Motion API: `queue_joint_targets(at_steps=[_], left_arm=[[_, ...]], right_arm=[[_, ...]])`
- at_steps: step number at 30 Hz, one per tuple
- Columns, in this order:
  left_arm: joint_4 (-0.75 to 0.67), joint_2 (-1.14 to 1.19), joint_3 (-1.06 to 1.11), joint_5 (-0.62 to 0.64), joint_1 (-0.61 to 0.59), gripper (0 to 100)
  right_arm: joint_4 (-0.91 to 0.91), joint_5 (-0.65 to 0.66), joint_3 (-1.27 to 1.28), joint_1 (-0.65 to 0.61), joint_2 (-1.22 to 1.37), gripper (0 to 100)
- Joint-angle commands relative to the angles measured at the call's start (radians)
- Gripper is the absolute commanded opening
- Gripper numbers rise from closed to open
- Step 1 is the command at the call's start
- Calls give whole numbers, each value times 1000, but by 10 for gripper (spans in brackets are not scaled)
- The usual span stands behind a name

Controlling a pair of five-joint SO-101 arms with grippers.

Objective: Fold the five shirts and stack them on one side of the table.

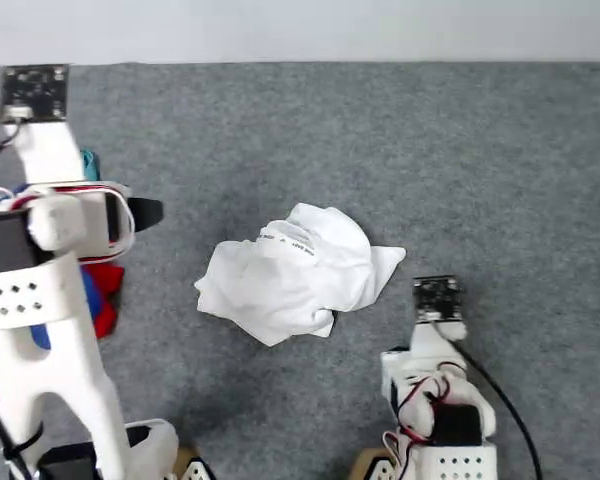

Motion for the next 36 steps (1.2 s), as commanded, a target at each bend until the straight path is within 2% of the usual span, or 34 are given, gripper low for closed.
queue_joint_targets(at_steps=[1, 4, 7, 11, 17, 22, 24, 26, 32, 36], left_arm=[[18, -23, 28, -18, 21, 294], [17, -25, 111, -57, 18, 294], [17, -26, 162, -89, 18, 294], [-17, -26, 205, -92, 18, 294], [-91, -28, 280, -89, 18, 294], [-97, -29, 285, -94, 18, 294], [-97, -31, 285, -94, 17, 294], [-97, -32, 285, -94, 11, 294], [-97, -28, 285, -94, -69, 294], [-92, -32, 285, -94, -74, 294]], right_arm=[[4, 12, 15, -122, -10, 10], [-1, 14, 15, -222, -10, 9], [-120, 6, 15, -335, -10, 10], [-96, 11, 15, -467, -10, 9], [-5, 11, 15, -578, -10, 10], [5, 15, 15, -596, -10, 10], [5, 54, 15, -595, -10, 10], [2, 146, 15, -568, -10, 11], [-2, 428, 15, -352, -10, 11], [-59, 468, 14, -214, -10, 9]])
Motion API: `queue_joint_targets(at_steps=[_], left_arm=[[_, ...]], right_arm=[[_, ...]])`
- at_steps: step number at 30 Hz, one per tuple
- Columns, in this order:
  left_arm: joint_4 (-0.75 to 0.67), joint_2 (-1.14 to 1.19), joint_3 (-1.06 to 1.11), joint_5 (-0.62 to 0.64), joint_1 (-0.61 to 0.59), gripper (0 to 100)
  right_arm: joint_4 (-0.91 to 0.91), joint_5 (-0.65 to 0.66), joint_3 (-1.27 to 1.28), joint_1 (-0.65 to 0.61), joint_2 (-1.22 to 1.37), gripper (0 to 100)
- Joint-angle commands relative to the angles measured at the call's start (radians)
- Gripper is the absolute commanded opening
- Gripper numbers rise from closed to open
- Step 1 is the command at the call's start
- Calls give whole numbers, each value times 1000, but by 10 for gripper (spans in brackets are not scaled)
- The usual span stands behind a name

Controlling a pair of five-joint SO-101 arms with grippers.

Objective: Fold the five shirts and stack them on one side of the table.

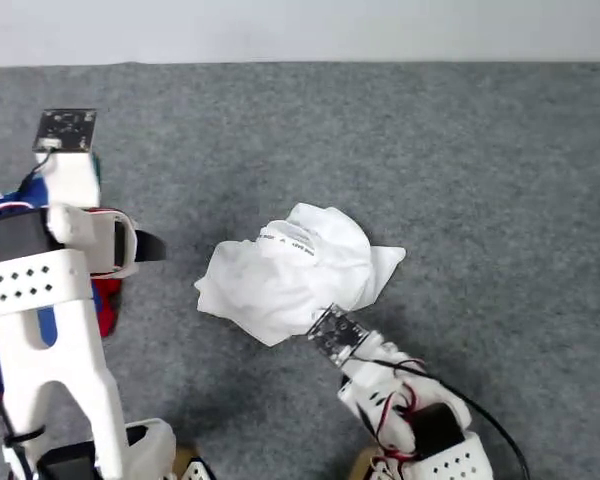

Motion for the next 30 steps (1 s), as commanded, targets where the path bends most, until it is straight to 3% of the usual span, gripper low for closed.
queue_joint_targets(at_steps=[1, 6, 13, 19, 25, 30], left_arm=[[-14, -32, -2, -3, -5, 294], [-15, -26, -2, 0, -3, 294], [-12, -31, -2, 0, 123, 294], [-14, -25, -1, 0, 181, 294], [-15, -25, -1, 0, 176, 294], [-49, -25, -1, 2, 176, 294]], right_arm=[[-76, 32, 14, 133, -8, 9], [-185, -43, -129, 340, -7, 9], [-225, -215, -316, 364, 38, 10], [-186, -301, -615, 363, 432, 10], [35, -347, -956, 338, 866, 9], [107, -304, -1069, 334, 1038, 11]])
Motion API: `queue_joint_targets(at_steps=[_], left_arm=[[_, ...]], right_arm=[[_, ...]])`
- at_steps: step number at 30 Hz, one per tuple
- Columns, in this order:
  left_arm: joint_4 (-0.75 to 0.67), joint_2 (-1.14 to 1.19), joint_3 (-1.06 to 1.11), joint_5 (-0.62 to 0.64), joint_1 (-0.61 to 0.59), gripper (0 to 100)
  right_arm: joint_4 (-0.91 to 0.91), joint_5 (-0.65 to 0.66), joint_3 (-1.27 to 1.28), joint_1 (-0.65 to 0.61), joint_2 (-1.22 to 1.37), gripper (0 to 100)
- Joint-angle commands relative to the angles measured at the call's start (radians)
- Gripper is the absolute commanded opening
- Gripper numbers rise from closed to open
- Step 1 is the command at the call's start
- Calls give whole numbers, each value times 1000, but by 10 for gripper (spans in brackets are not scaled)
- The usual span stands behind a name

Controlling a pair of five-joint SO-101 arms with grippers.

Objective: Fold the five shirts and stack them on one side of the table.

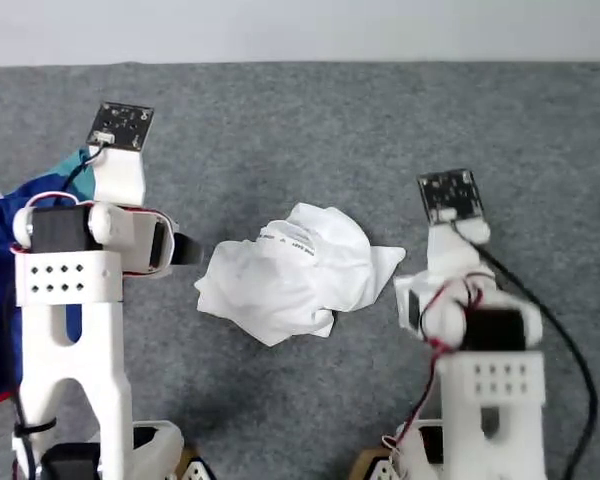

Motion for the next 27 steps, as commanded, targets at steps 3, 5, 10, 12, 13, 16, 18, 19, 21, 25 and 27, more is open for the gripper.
queue_joint_targets(at_steps=[3, 5, 10, 12, 13, 16, 18, 19, 21, 25, 27], left_arm=[[-18, -25, -4, 2, -2, 294], [0, -25, -4, 2, -5, 284], [9, -25, -4, 2, -97, 224], [9, -25, -2, 2, -129, 221], [9, -25, -2, 2, -137, 221], [5, -25, 10, 2, -143, 221], [3, -25, 33, 2, -143, 221], [2, -25, 47, 0, -143, 221], [-6, -25, 73, 0, -143, 221], [-58, -28, 137, -3, -143, 221], [-75, -31, 156, -5, -143, 221]], right_arm=[[28, 107, -124, -65, 148, 11], [22, 169, -127, -133, 188, 11], [-41, 239, -141, -272, 311, 20], [-61, 239, -173, -288, 374, 62], [-62, 239, -204, -288, 407, 95], [-58, 239, -305, -283, 512, 192], [-59, 239, -365, -283, 581, 224], [-62, 239, -394, -283, 618, 224], [-64, 239, -451, -283, 696, 224], [-59, 239, -562, -265, 839, 224], [-59, 239, -612, -263, 895, 224]])
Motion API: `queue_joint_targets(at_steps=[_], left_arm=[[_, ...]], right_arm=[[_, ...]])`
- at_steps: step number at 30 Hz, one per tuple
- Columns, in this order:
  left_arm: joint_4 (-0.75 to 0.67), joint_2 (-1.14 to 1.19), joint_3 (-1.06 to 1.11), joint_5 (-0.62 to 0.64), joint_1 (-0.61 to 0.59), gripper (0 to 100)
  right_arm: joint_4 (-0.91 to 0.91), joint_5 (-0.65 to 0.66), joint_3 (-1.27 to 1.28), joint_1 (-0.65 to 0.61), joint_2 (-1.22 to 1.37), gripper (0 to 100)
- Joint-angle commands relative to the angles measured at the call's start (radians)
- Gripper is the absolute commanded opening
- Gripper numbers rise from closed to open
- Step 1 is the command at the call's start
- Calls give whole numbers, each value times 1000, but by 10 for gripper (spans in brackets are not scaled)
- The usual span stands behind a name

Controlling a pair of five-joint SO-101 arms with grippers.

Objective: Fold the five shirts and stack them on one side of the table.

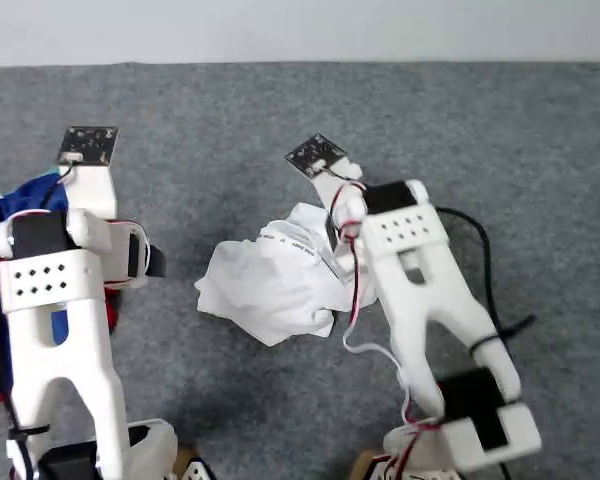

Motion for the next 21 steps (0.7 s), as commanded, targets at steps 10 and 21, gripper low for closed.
queue_joint_targets(at_steps=[10, 21], left_arm=[[-37, -31, 10, -8, -3, 221], [-64, -31, 7, -8, -143, 221]], right_arm=[[44, 8, -222, -64, 216, 161], [200, 8, -535, -208, 242, 10]])
